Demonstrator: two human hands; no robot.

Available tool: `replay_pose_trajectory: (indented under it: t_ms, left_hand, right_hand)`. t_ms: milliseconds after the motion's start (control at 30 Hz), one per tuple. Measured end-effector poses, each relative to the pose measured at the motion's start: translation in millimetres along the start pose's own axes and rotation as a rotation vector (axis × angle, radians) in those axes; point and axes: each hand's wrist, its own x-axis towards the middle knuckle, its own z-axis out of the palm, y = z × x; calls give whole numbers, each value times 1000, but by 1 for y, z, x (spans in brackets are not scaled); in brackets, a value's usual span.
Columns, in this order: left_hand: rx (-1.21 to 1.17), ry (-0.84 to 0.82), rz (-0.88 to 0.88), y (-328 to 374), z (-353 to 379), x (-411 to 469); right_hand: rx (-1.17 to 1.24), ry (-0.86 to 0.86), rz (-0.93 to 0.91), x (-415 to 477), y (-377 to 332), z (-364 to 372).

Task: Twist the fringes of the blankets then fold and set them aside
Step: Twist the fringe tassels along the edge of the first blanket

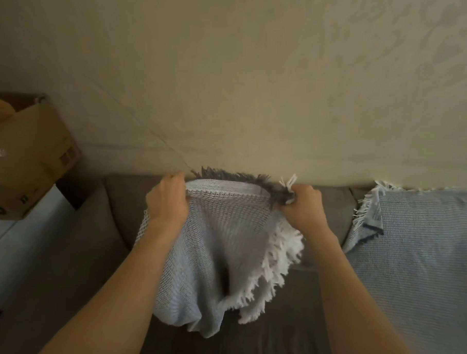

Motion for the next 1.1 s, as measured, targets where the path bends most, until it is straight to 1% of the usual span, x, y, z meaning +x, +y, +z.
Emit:
replay_pose_trajectory:
  t_ms: [33, 67, 167, 200, 267, 333, 367, 433, 500, 533, 567, 633, 667, 700, 733, 800, 833, 900, 933, 1033, 1100]
  left_hand:
    - [-30, -35, -11, -1, 6, -2]
    - [-47, -74, -19, -2, 10, -4]
    - [-158, -180, 4, -6, 20, -7]
    - [-267, -228, 13, -4, 20, -9]
    - [-562, -348, 40, 1, 17, -18]
    - [-748, -462, 130, 10, 14, -30]
    - [-815, -507, 174, 15, 16, -37]
    - [-902, -572, 196, 21, 20, -49]
    - [-955, -556, 154, 16, 28, -55]
    - [-959, -536, 132, 11, 30, -57]
    - [-976, -499, 124, 5, 32, -59]
    - [-953, -438, 132, 0, 31, -66]
    - [-946, -437, 117, 0, 32, -70]
    - [-956, -459, 102, 1, 36, -74]
    - [-920, -479, 113, 1, 42, -78]
    - [-772, -443, 157, -1, 60, -83]
    - [-715, -419, 127, -4, 67, -84]
    - [-665, -398, 9, -10, 75, -85]
    - [-645, -393, -27, -11, 76, -86]
    - [-592, -373, -61, -14, 78, -86]
    - [-562, -391, -79, -17, 78, -85]
  right_hand:
    - [59, 14, -3, -1, -4, -1]
    - [147, -55, -9, -2, -6, -2]
    - [376, -399, -74, -7, -21, -6]
    - [408, -470, -97, -7, -24, -6]
    - [441, -559, -155, -5, -31, -4]
    - [488, -589, -147, -5, -40, 0]
    - [520, -577, -118, -5, -45, 4]
    - [599, -509, -61, -10, -52, 8]
    - [645, -426, -11, -13, -50, 8]
    - [594, -400, -11, -12, -49, 4]
    - [476, -390, -41, -10, -48, 0]
    - [114, -376, -151, -5, -48, -7]
    - [-3, -354, -185, -4, -50, -9]
    - [-36, -325, -206, -3, -51, -7]
    - [-17, -293, -210, -3, -52, -6]
    - [106, -231, -185, -4, -49, -1]
    - [186, -209, -177, -5, -48, 0]
    - [372, -141, -127, -9, -50, 0]
    - [487, -98, -71, -11, -53, -2]
    - [898, 81, 193, -14, -63, -13]
    - [1130, 198, 362, -14, -68, -22]
